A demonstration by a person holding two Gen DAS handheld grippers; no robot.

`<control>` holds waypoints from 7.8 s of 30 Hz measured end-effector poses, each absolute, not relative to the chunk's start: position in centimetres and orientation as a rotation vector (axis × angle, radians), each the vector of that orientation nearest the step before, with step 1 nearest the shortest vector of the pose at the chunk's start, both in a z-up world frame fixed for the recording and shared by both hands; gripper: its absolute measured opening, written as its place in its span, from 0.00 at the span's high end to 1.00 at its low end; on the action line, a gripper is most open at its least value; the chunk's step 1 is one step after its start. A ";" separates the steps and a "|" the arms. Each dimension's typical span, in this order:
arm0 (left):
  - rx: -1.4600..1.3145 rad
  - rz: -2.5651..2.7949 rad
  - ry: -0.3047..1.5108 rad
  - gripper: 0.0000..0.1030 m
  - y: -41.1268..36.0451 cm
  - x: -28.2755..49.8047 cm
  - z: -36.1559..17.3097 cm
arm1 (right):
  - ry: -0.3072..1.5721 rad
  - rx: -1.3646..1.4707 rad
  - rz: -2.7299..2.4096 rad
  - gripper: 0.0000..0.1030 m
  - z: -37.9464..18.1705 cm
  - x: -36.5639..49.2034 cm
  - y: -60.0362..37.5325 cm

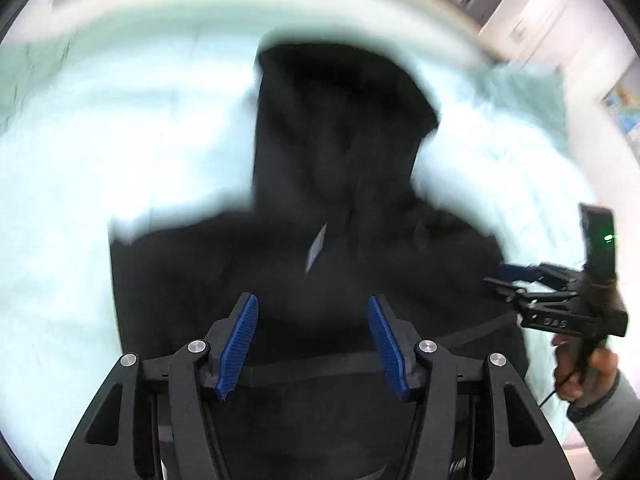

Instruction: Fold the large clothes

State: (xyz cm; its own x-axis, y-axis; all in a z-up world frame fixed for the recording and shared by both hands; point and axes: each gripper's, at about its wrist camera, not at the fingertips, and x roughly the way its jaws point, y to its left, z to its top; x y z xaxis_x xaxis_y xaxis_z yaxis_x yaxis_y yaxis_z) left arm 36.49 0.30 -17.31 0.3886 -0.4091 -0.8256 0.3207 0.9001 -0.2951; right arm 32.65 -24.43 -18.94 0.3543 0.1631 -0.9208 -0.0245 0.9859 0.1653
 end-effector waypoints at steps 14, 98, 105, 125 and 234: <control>-0.086 -0.263 1.024 0.43 -2.7 57.4 -19.4 | 1.041 0.281 -0.005 0.36 -18.4 52.4 -28.7; -0.055 -0.645 0.870 0.88 0.2 50.7 -15.4 | 0.978 -0.035 0.406 0.81 -17.3 50.4 -22.3; -0.016 -0.624 0.808 0.87 2.1 35.3 -11.1 | 0.837 -0.142 0.323 0.81 -12.2 35.3 -17.9; -0.227 -0.486 0.851 0.77 7.6 25.2 -9.2 | 1.005 -0.042 0.231 0.51 -11.7 19.4 -17.9; -0.484 -0.426 1.417 0.87 19.4 0.7 -24.4 | 1.472 0.797 0.006 0.75 -27.0 -12.2 -28.0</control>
